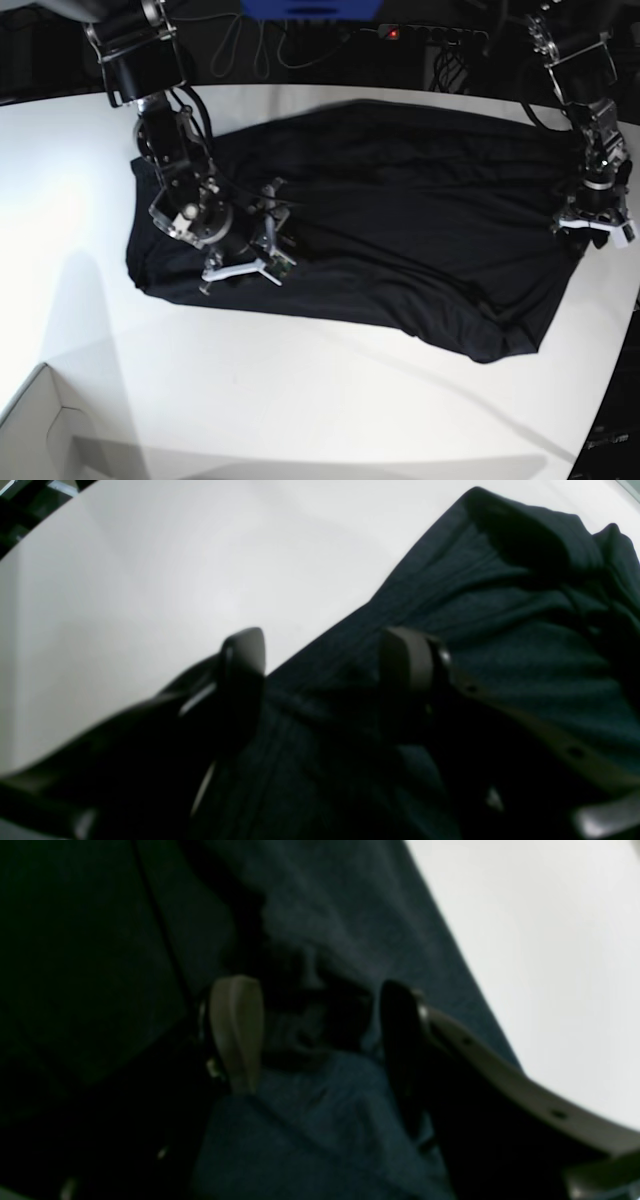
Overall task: Layout the t-shirt on the table in an organized manner, then fold the t-shirt properly
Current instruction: 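Move the right gripper inward over the shirt and grasp the cloth, then drag the grasped cloth with the right gripper away from the left gripper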
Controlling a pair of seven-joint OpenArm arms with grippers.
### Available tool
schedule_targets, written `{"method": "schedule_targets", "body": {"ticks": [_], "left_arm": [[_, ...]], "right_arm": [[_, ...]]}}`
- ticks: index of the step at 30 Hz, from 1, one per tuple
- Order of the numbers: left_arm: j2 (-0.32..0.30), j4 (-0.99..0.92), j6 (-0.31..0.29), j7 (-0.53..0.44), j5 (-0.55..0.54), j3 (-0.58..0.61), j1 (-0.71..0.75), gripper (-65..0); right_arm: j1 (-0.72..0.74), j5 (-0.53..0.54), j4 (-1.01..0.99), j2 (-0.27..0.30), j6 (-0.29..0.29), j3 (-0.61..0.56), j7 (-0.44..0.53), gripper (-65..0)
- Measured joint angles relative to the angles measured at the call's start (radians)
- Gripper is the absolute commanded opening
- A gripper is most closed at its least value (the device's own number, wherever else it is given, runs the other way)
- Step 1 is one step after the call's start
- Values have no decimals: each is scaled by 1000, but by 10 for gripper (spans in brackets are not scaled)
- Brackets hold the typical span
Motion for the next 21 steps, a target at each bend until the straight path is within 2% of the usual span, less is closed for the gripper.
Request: {"method": "schedule_targets", "body": {"ticks": [4,10,16,21], "left_arm": [[0,0,0,0,0,0,0,-292],[0,1,0,0,0,0,0,-292],[0,1,0,0,-1,0,2,-292],[0,2,0,-4,0,0,7,-292]], "right_arm": [[2,2,-29,-1,0,0,98,-345],[3,-3,-66,0,0,-1,108,-450],[66,0,-132,-8,4,-45,154,-650],[211,-3,-274,-27,11,-3,147,-650]]}}
